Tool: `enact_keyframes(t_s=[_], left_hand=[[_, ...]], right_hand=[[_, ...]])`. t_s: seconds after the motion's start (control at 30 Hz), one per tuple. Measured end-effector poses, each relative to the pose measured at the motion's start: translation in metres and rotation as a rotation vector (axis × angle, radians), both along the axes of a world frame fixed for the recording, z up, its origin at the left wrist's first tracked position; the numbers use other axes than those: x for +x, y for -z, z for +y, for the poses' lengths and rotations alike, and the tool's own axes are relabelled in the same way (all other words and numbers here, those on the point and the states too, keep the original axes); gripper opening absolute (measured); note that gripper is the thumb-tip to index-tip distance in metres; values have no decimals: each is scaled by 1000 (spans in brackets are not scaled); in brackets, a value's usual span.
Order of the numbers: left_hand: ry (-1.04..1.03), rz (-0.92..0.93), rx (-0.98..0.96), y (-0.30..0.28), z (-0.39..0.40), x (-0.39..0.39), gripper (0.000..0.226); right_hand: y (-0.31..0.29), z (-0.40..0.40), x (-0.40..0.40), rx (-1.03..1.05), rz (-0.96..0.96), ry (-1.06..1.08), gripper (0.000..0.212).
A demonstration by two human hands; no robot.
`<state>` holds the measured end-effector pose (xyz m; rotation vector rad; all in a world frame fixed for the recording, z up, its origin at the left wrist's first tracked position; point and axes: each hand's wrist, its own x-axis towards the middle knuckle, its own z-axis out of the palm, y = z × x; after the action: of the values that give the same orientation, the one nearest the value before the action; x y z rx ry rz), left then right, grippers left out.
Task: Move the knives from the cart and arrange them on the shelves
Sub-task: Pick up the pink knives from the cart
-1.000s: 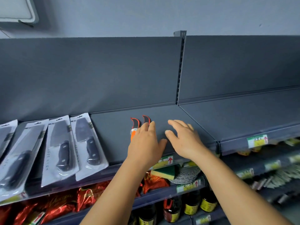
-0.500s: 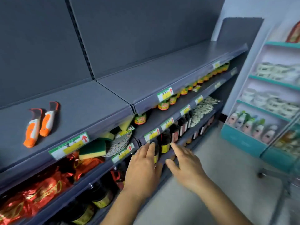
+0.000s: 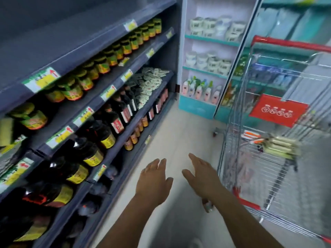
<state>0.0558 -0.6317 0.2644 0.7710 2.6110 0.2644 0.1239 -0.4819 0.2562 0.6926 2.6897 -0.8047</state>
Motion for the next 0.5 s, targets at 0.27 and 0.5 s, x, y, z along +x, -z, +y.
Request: enact_keyframes(t_s=[0.27,0.5], left_hand=[[142,-34,52,9,123,17,64],[286,-90,127,6,228,0,64]], right_hand=[[12,112,45,-61,19,273,62],[13,185,51,-68,24,462,58]])
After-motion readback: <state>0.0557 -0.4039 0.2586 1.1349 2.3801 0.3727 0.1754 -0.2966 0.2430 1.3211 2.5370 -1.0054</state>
